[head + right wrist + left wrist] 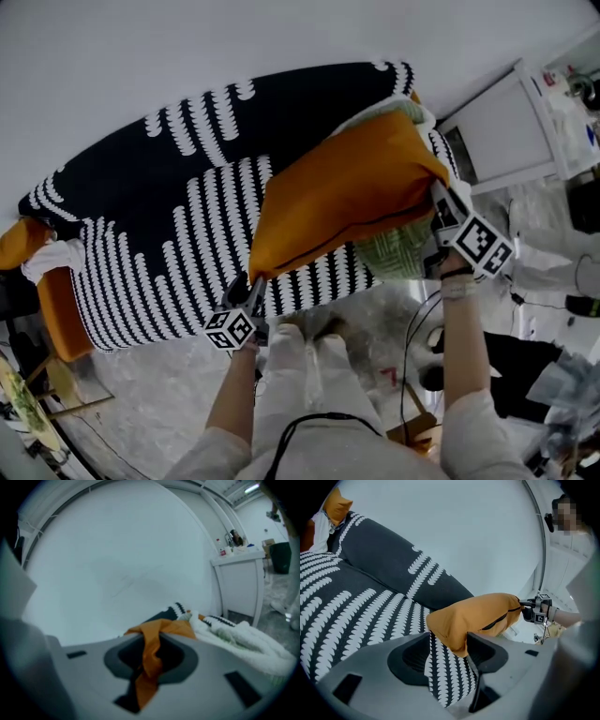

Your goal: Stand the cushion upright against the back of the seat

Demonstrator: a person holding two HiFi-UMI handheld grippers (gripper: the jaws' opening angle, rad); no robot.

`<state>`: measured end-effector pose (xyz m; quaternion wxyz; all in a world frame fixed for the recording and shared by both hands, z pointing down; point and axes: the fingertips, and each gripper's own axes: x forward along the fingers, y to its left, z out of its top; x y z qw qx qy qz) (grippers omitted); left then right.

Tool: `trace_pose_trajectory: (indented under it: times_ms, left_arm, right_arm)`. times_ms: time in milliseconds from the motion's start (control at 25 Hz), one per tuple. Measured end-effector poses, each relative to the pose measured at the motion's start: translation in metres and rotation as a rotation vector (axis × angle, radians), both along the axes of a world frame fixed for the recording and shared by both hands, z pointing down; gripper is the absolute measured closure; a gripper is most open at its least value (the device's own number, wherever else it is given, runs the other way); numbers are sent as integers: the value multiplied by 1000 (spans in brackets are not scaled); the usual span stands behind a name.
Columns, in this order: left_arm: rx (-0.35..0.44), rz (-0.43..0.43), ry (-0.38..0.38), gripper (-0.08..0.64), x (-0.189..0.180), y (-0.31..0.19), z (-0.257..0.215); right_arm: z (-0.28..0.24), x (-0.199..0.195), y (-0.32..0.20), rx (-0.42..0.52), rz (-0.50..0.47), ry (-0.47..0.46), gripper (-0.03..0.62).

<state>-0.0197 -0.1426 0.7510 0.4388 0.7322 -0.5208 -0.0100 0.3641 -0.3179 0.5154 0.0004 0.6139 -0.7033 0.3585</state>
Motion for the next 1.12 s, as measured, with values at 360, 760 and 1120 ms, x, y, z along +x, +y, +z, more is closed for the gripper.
trace_pose_trajectory:
  times_ms: [360,760,1120]
  left_arm:
    - [-23,114,63,371,11,-10,2]
    - [-6,138,71,502,15,-19,-20]
    - [14,68,78,506,2,-1,-51]
  right_arm:
    - [6,1,4,-18,-7,41,512]
    - [-4,-2,7,-7,-117,209,517]
    - [-9,0,30,11,-179,247,518]
